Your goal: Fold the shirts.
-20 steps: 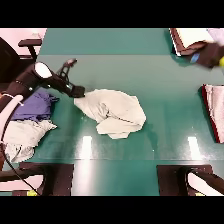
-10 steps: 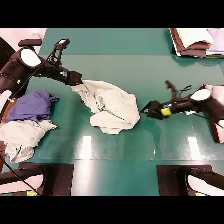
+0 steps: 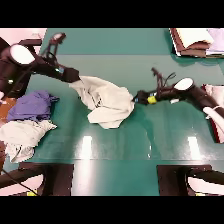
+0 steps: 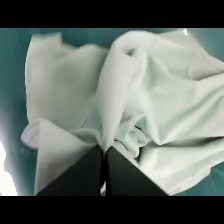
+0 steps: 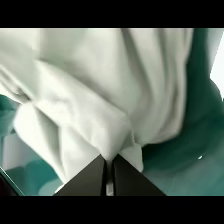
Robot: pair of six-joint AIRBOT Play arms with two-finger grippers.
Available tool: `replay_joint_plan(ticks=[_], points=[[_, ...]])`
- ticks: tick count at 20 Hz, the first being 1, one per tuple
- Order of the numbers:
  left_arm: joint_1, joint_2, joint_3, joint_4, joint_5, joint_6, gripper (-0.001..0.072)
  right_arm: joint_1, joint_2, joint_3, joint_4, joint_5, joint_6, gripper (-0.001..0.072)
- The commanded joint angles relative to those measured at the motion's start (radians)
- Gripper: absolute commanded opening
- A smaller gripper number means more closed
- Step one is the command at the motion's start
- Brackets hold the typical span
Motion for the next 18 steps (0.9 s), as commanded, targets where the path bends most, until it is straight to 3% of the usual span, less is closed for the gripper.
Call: replay_joint_plan(ticks=[1,6,10,14,18], points=[[0.0,0.134,0.131,0.01,0.005,-0.005,0.0023,-0.055,0.143,0.195,-0.143,0.082,0.033,0.0016],[0.0,0.355,0.446,-0.07,0.006,-0.005,0.0023,-0.108,0.414,0.478,-0.271,0.229,0.135,0.0015],[0.0,0.428,0.594,-0.093,-0.013,-0.005,0.0023,-0.108,0.511,0.622,-0.389,0.346,0.246,0.0015],[0.0,0.412,0.599,-0.124,-0.043,-0.005,0.0022,-0.107,0.454,0.733,-0.396,0.46,0.345,0.0015],[0.0,0.302,0.444,-0.028,-0.199,-0.017,0.0023,-0.09,0.272,0.744,-0.399,0.56,0.375,0.0016]])
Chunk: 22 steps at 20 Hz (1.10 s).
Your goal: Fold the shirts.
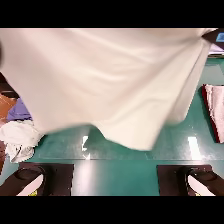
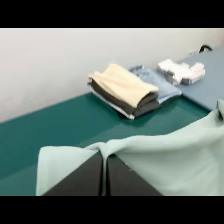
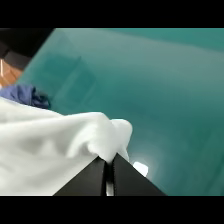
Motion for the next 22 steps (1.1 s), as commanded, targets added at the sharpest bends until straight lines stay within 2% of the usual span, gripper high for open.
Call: replay_joint_plan(ticks=[1,4,7,10,13,14,15,16,18,19,21,22], points=[[0.0,-0.105,-0.139,0.084,-0.138,-0.025,0.0023,0.028,-0.167,0.026,-0.011,0.109,0.037,0.0015],[0.0,-0.243,-0.35,0.1,-0.129,-0.019,0.0024,0.047,-0.397,0.026,-0.007,0.125,-0.029,0.0016],[0.0,-0.409,-0.51,0.146,-0.013,0.014,0.0024,0.038,-0.607,0.026,-0.006,0.098,-0.066,0.0016],[0.0,-0.562,-0.52,0.232,0.126,0.01,0.0024,0.011,-0.743,0.026,0.0,0.01,-0.076,0.0016],[0.0,-0.616,-0.518,0.235,0.28,0.001,0.0026,-0.022,-0.801,0.026,0.011,-0.062,-0.076,0.0027],[0.0,-0.616,-0.518,0.234,0.315,0.001,0.0134,-0.035,-0.81,0.026,0.046,-0.074,-0.076,0.0179],[0.0,-0.616,-0.511,0.23,0.332,-0.016,0.0451,-0.051,-0.813,0.026,0.083,-0.088,-0.076,0.0396],[0.002,-0.616,-0.501,0.231,0.328,-0.037,0.0572,-0.067,-0.811,0.027,0.127,-0.106,-0.076,0.0452],[0.002,-0.615,-0.451,0.245,0.274,-0.044,0.0572,-0.104,-0.792,0.027,0.182,-0.121,-0.095,0.045],[0.002,-0.612,-0.408,0.266,0.206,-0.043,0.0572,-0.121,-0.771,0.026,0.182,-0.101,-0.11,0.0449],[0.002,-0.579,-0.356,0.317,0.076,-0.056,0.0492,-0.149,-0.716,0.026,0.17,-0.023,-0.151,0.0448],[0.002,-0.551,-0.363,0.335,0.031,-0.084,0.0493,-0.161,-0.686,0.026,0.155,0.018,-0.161,0.0448]])
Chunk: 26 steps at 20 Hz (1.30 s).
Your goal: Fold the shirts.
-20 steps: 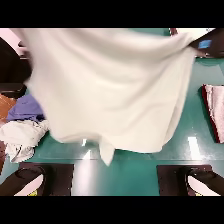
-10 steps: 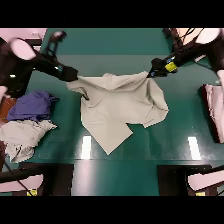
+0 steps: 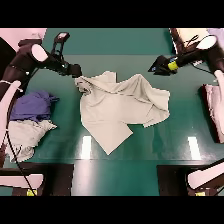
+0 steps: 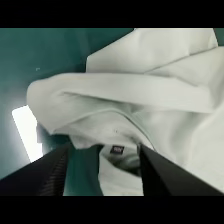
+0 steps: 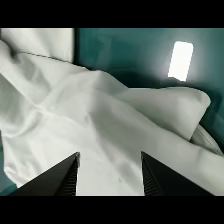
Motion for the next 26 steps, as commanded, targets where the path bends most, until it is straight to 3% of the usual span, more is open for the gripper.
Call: replay_joint_plan(ticks=[1,6,10,15,22,23,24,25,26], points=[[0.0,0.063,0.014,0.079,-0.167,-0.062,0.0493,-0.047,0.09,-0.003,-0.02,0.113,-0.047,0.0448],[0.0,0.248,-0.357,0.091,-0.188,-0.115,0.0493,-0.076,0.36,-0.266,-0.05,0.061,-0.064,0.0448],[0.0,0.358,-0.642,-0.069,-0.086,-0.13,0.0493,-0.073,0.542,-0.488,-0.042,-0.05,-0.063,0.0448],[0.0,0.358,-0.817,-0.28,0.113,-0.127,0.0493,-0.071,0.666,-0.62,-0.039,-0.103,-0.063,0.0448],[-0.033,0.296,-0.883,-0.559,0.177,0.037,0.049,-0.073,0.731,-0.663,-0.018,-0.092,-0.061,0.0448],[-0.04,0.297,-0.883,-0.563,0.183,0.039,0.0381,-0.079,0.731,-0.664,-0.024,-0.065,-0.055,0.0448],[-0.039,0.298,-0.883,-0.563,0.188,0.039,0.0146,-0.092,0.731,-0.675,-0.026,-0.038,-0.044,0.0448],[-0.028,0.304,-0.877,-0.554,0.19,0.039,0.0033,-0.111,0.74,-0.703,-0.027,-0.02,-0.031,0.0448],[-0.022,0.31,-0.861,-0.539,0.188,0.04,0.0024,-0.135,0.76,-0.756,-0.027,-0.018,-0.018,0.0448]])
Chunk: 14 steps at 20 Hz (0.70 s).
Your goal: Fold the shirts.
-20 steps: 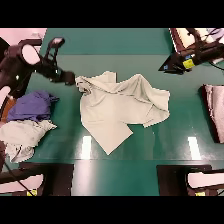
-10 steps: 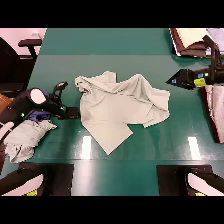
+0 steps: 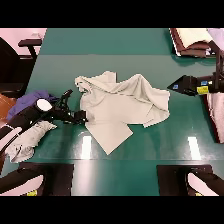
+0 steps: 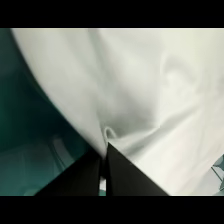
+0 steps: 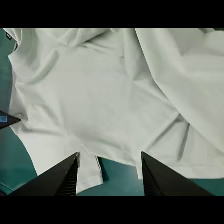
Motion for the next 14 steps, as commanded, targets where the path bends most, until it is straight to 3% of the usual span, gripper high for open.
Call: replay_joint_plan(ticks=[1,4,6,8,12,14], points=[[0.011,0.005,0.04,-0.013,-0.007,0.026,0.0024,-0.068,0.054,-0.142,-0.008,0.037,0.051,0.0448],[0.012,0.005,0.155,0.071,-0.043,0.025,0.0024,-0.132,0.147,-0.437,-0.068,0.002,0.185,0.0448],[0.012,0.005,0.239,0.148,-0.046,0.017,0.0024,-0.132,0.193,-0.619,-0.008,-0.068,0.212,0.0445],[0.012,0.005,0.312,0.212,-0.047,-0.01,0.0024,-0.094,0.22,-0.756,0.097,-0.181,0.214,0.0369],[0.012,0.005,0.373,0.241,-0.047,-0.021,0.0024,0.048,0.174,-0.834,0.195,-0.414,0.254,0.0365],[0.012,0.005,0.373,0.242,-0.06,-0.021,0.0024,0.125,0.09,-0.803,0.212,-0.501,0.254,0.0313]])
